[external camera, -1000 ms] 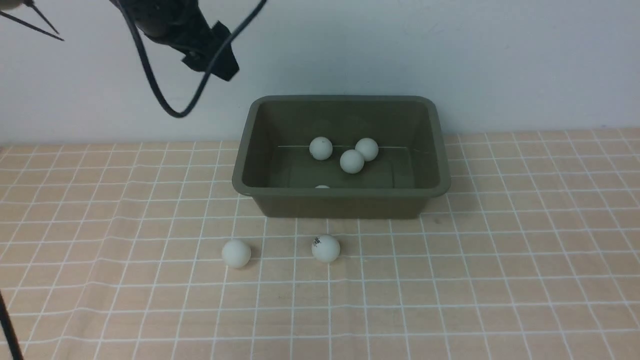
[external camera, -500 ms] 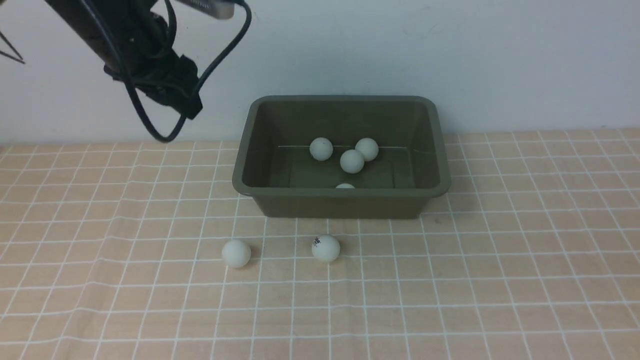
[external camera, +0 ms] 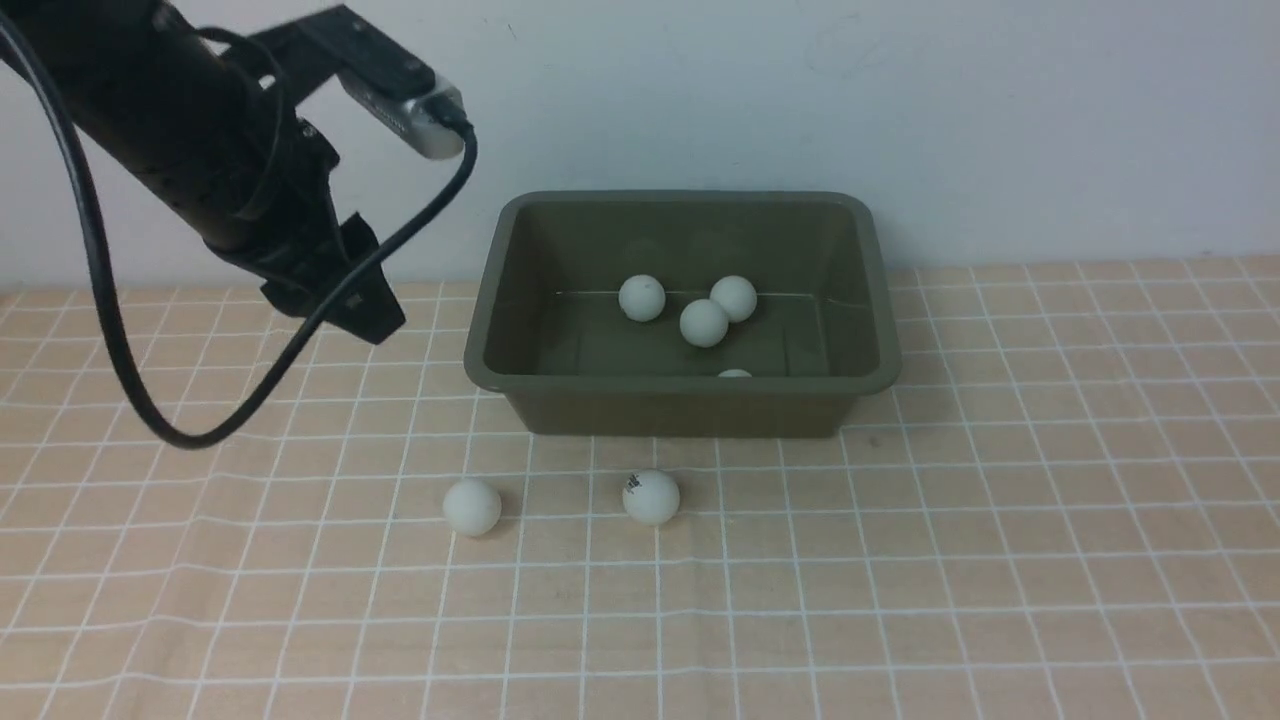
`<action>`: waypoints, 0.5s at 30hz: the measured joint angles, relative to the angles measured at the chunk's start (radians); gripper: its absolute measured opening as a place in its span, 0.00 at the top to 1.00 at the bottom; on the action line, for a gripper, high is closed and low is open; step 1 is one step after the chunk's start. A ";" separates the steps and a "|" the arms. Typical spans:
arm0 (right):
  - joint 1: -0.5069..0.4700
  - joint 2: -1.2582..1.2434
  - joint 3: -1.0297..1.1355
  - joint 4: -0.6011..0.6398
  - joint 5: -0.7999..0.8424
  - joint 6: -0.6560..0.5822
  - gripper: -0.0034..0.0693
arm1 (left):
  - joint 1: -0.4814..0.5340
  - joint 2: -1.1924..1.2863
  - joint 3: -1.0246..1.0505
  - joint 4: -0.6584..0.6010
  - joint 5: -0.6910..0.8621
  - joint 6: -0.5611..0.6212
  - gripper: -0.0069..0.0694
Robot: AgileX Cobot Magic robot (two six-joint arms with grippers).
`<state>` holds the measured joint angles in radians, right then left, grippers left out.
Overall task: Put the table tennis balls into the box on the light coffee tablecloth.
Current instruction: 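Reach for and grasp a ping pong ball on the table beside the basket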
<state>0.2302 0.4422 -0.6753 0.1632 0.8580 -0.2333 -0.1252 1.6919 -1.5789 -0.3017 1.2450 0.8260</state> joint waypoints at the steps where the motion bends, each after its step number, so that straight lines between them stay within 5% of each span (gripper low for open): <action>1: 0.000 0.000 0.000 0.000 0.002 0.000 0.42 | 0.000 0.006 0.014 -0.001 0.000 0.033 0.53; 15: 0.000 0.000 0.000 0.000 0.026 0.001 0.42 | 0.000 0.152 0.062 -0.049 -0.058 0.074 0.49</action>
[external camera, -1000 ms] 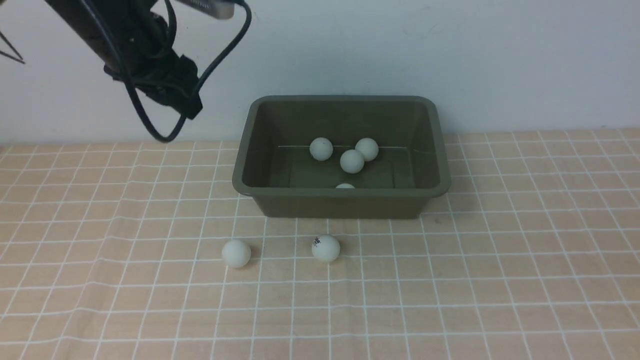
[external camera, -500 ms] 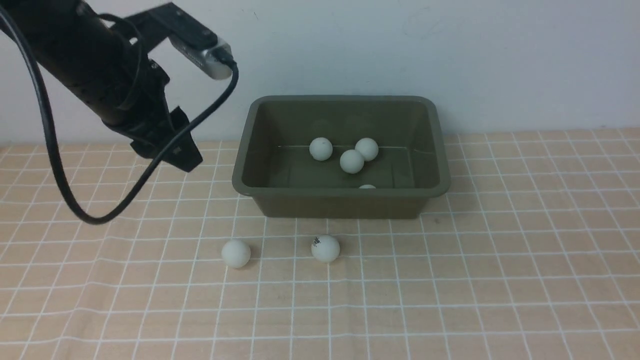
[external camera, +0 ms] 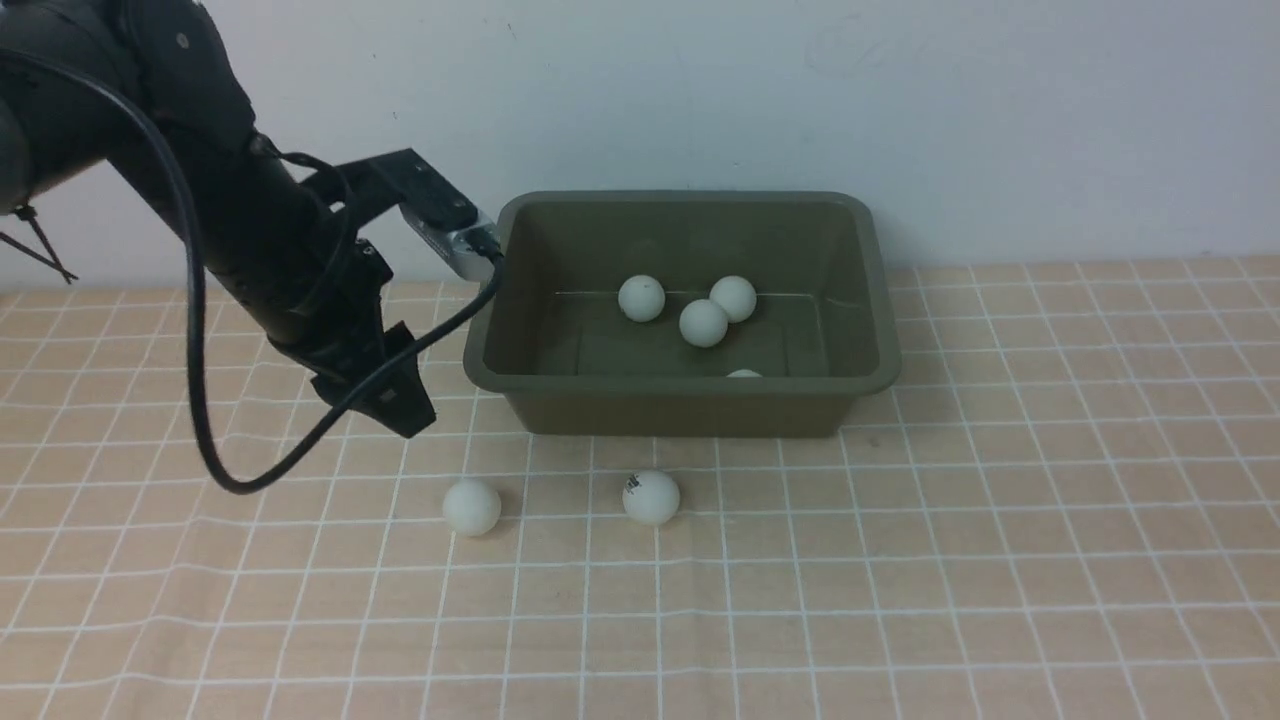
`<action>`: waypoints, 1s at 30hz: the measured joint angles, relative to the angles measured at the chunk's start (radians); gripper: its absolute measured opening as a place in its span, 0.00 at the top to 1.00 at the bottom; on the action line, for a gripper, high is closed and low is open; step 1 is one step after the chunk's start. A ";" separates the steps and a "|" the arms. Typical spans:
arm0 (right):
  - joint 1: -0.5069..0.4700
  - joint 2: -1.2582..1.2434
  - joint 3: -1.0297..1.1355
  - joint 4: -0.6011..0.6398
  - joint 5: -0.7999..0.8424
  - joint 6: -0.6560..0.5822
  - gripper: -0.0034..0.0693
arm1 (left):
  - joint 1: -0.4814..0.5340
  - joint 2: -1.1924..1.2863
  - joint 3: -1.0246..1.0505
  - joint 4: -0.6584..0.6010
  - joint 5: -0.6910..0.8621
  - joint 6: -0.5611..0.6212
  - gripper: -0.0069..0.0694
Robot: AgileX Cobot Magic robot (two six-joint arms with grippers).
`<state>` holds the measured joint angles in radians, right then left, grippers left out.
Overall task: Put the table tennis balls into the box on the light coffee tablecloth.
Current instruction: 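Reach for and grasp a ping pong ball on the table beside the basket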
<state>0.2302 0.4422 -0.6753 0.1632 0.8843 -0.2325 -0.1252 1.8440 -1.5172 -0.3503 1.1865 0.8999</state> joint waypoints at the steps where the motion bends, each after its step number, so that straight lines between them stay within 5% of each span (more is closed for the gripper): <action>1: 0.000 0.000 0.000 0.000 0.001 0.000 0.42 | 0.000 0.019 0.000 -0.007 -0.012 0.000 0.46; 7: 0.000 0.000 0.000 0.000 0.026 0.000 0.42 | 0.000 0.118 0.000 -0.016 -0.041 0.004 0.39; 30: 0.000 0.000 0.000 0.000 0.029 0.015 0.42 | 0.000 0.238 0.000 -0.090 -0.109 0.052 0.39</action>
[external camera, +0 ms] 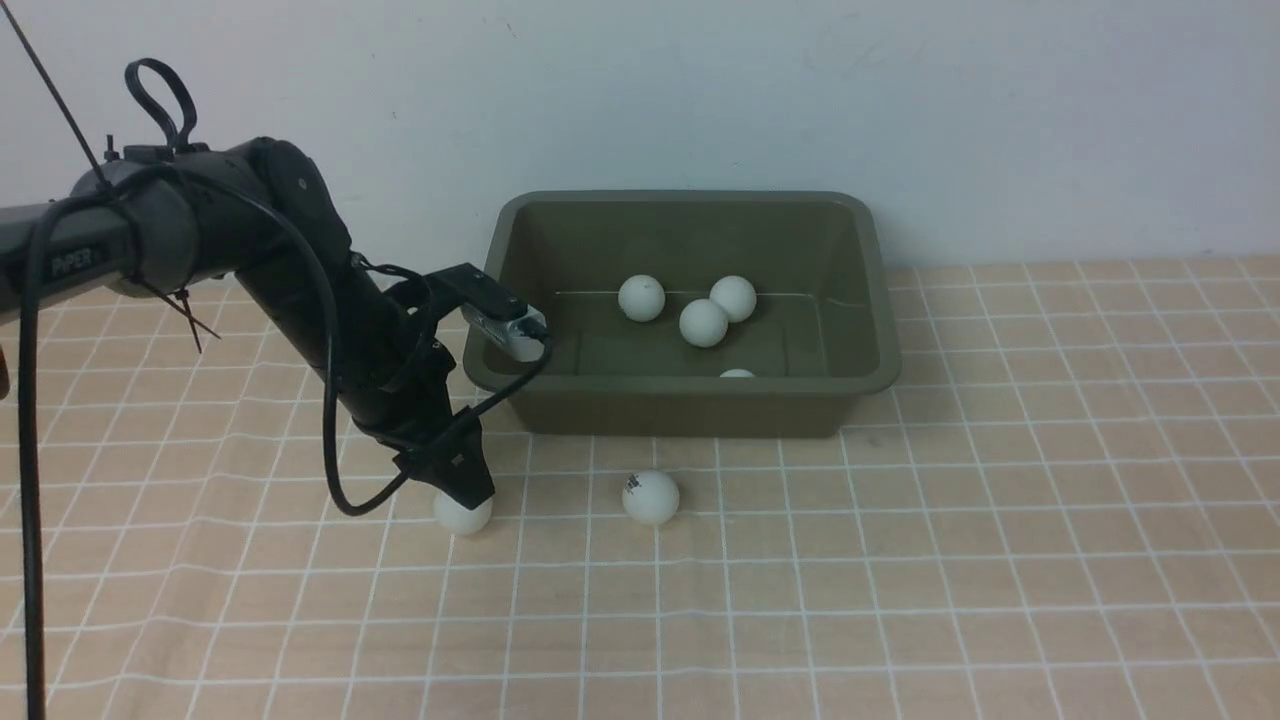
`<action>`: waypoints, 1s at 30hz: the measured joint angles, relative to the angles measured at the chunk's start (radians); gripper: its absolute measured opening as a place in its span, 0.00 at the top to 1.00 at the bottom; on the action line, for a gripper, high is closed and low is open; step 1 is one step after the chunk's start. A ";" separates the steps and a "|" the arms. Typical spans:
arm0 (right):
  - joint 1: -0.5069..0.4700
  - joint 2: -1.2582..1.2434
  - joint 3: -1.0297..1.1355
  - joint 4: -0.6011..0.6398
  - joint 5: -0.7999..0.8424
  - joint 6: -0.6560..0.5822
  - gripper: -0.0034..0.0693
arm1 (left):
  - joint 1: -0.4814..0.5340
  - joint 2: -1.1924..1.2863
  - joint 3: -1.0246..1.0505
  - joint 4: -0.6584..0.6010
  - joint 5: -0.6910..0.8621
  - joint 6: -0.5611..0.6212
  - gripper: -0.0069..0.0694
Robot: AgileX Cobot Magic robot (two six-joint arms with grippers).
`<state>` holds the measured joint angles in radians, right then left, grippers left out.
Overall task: Put the table tennis balls into the box on the light coffee tablecloth.
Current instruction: 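Reach for and grasp a ping pong ball on the table beside the basket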
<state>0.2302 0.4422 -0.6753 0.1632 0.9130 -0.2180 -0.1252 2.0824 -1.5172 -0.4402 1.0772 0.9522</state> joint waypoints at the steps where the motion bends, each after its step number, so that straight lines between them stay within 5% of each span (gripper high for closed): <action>1: 0.000 0.000 0.000 0.000 0.000 0.000 0.42 | 0.000 0.005 0.000 0.000 -0.001 0.000 0.39; 22: 0.000 0.000 0.000 0.000 0.015 -0.007 0.42 | 0.000 -0.015 -0.071 0.045 0.108 0.011 0.49; 30: 0.000 0.000 0.000 -0.001 0.015 -0.008 0.42 | -0.002 -0.095 -0.250 -0.085 0.126 0.016 0.49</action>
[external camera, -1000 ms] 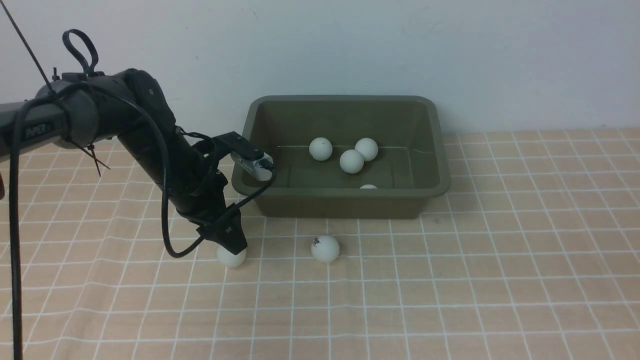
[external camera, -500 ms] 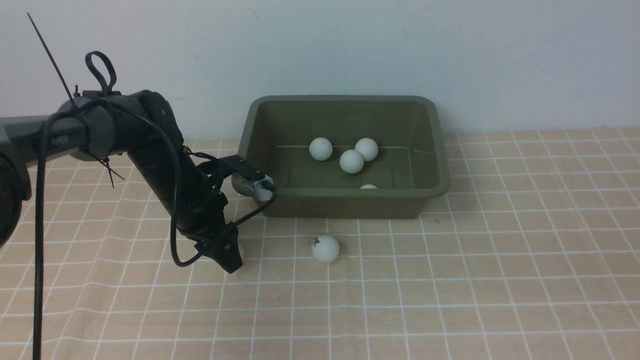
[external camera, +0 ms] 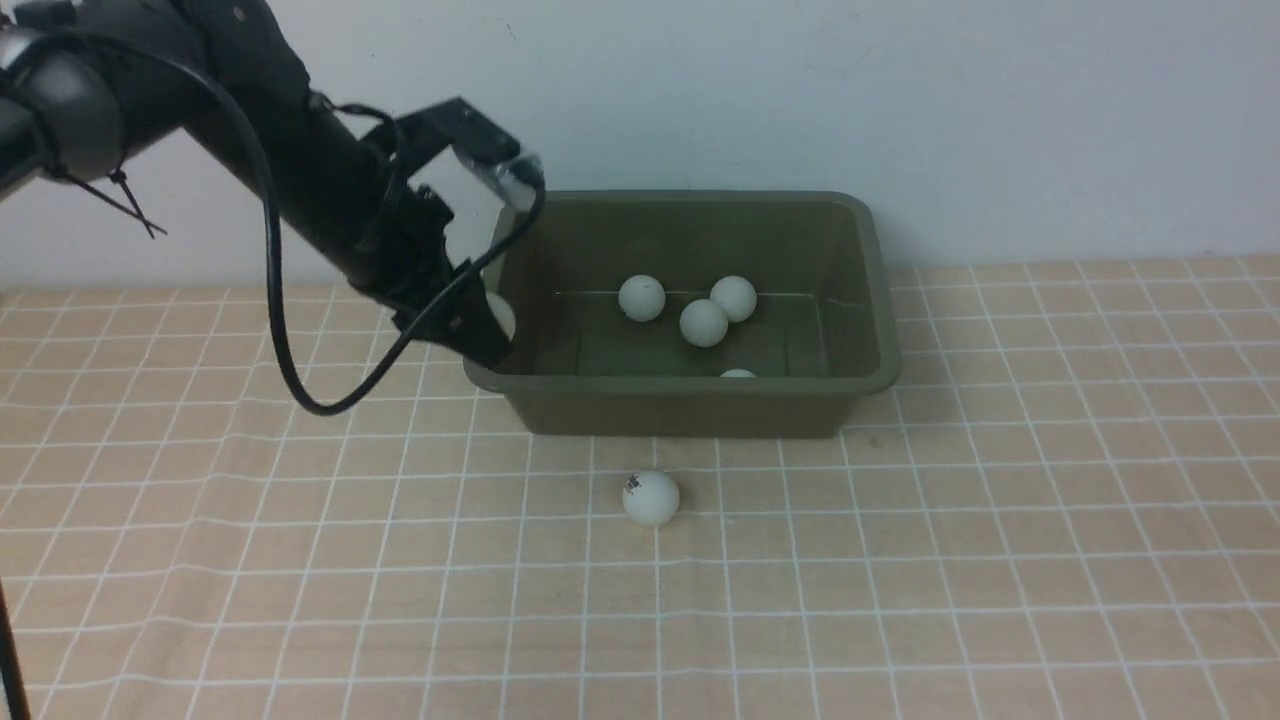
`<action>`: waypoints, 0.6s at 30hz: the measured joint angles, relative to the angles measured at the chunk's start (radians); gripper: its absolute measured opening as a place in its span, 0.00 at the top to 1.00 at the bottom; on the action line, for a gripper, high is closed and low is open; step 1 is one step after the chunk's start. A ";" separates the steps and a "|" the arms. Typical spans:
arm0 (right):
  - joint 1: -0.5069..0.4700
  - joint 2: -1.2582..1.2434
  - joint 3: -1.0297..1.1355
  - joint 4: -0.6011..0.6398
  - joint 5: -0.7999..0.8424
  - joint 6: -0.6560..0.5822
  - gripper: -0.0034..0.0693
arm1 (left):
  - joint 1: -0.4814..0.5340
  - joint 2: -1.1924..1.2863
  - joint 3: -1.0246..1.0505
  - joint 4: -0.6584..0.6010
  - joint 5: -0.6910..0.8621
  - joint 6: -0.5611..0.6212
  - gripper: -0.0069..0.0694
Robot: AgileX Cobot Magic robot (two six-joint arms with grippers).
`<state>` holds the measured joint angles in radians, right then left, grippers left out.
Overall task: Put the table tennis balls into the box on the light coffee tablecloth.
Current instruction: 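Drop the ball into the bin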
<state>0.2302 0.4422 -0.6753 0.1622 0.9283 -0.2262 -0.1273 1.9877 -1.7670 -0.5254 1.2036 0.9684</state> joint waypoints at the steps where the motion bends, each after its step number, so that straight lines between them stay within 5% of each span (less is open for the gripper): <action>1: 0.000 0.000 0.000 0.000 0.000 0.000 0.42 | -0.003 0.000 -0.009 -0.004 0.000 0.001 0.49; 11: 0.000 0.000 0.000 0.000 0.000 0.000 0.42 | -0.077 0.114 -0.086 0.099 -0.140 -0.026 0.49; 18: 0.000 0.000 0.000 0.017 0.000 0.000 0.42 | -0.096 0.166 -0.148 0.112 -0.176 -0.146 0.31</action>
<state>0.2302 0.4422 -0.6753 0.1791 0.9286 -0.2262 -0.2231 2.1535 -1.9147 -0.4138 1.0274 0.8227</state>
